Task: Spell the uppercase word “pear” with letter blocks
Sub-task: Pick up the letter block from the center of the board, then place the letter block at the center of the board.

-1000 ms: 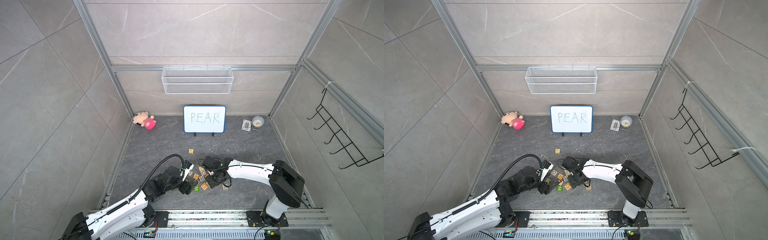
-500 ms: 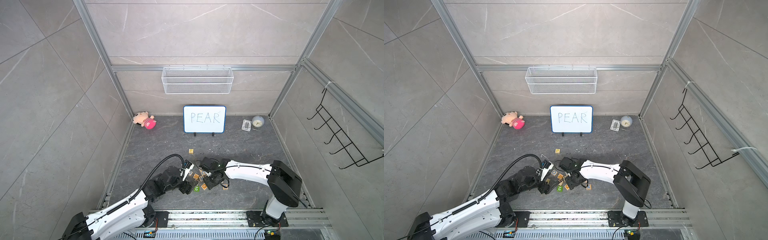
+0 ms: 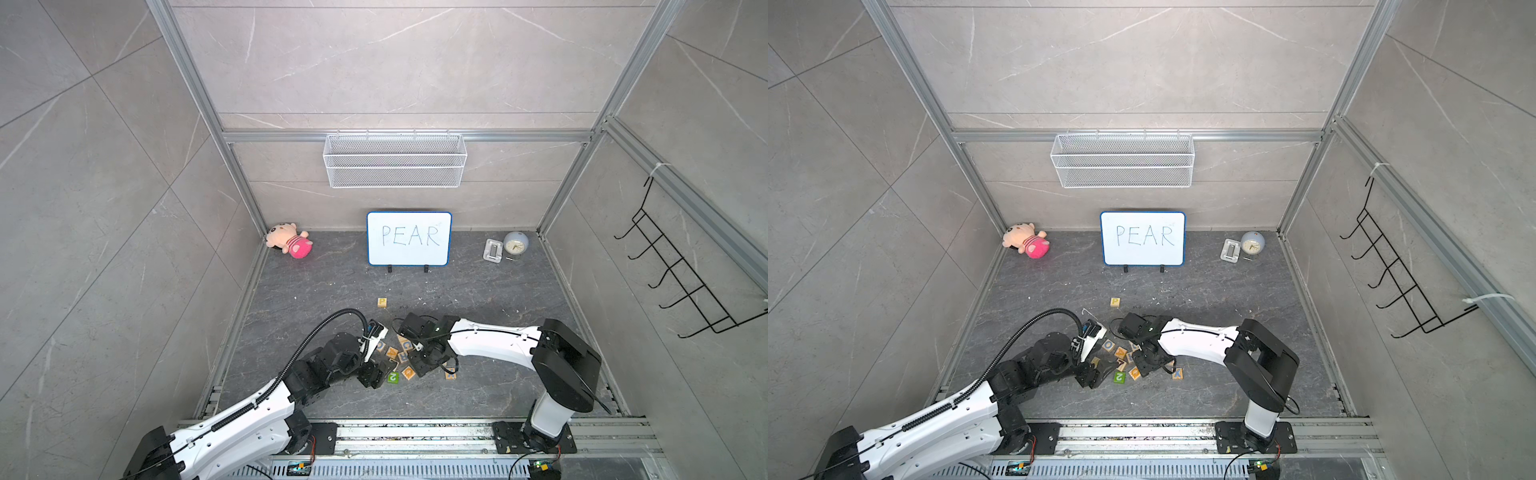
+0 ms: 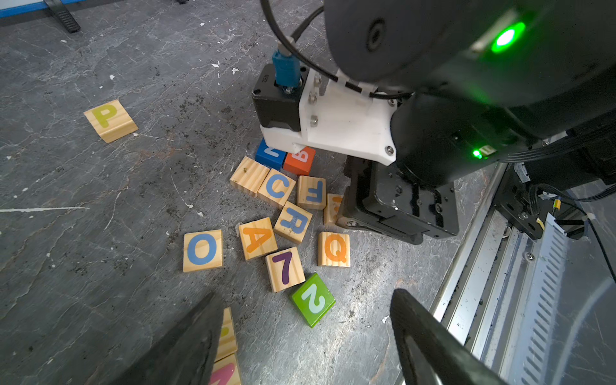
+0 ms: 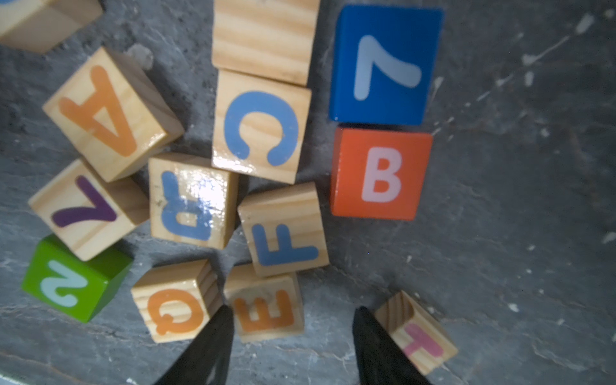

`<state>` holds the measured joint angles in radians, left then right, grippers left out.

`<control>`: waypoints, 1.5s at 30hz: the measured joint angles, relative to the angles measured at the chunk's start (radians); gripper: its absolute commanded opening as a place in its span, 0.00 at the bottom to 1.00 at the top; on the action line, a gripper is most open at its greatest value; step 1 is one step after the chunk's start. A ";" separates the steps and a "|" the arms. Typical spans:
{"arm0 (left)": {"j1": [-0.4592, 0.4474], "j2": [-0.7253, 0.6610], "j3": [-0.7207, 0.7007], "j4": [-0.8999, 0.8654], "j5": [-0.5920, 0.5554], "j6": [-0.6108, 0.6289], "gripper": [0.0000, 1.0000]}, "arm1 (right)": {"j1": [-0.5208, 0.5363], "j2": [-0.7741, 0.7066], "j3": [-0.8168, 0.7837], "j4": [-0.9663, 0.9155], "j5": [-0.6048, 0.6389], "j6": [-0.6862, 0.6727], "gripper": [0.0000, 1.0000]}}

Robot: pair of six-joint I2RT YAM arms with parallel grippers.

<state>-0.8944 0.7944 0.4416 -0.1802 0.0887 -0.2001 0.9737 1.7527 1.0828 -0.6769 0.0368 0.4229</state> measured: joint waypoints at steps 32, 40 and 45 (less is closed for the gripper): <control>0.004 0.035 0.023 0.090 -0.118 0.048 0.85 | -0.114 0.101 0.428 -0.151 -0.058 0.067 0.24; 0.315 0.129 0.156 0.114 -0.013 0.047 0.89 | -0.242 0.383 0.787 -0.196 -0.071 0.068 0.25; 0.431 0.230 0.230 0.116 0.080 0.055 0.89 | -0.261 0.508 0.926 -0.229 -0.066 0.070 0.25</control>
<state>-0.4629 1.0248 0.6716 -0.0639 0.1688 -0.1448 0.7132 2.2604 2.0087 -0.9062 -0.0292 0.4927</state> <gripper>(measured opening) 0.894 0.322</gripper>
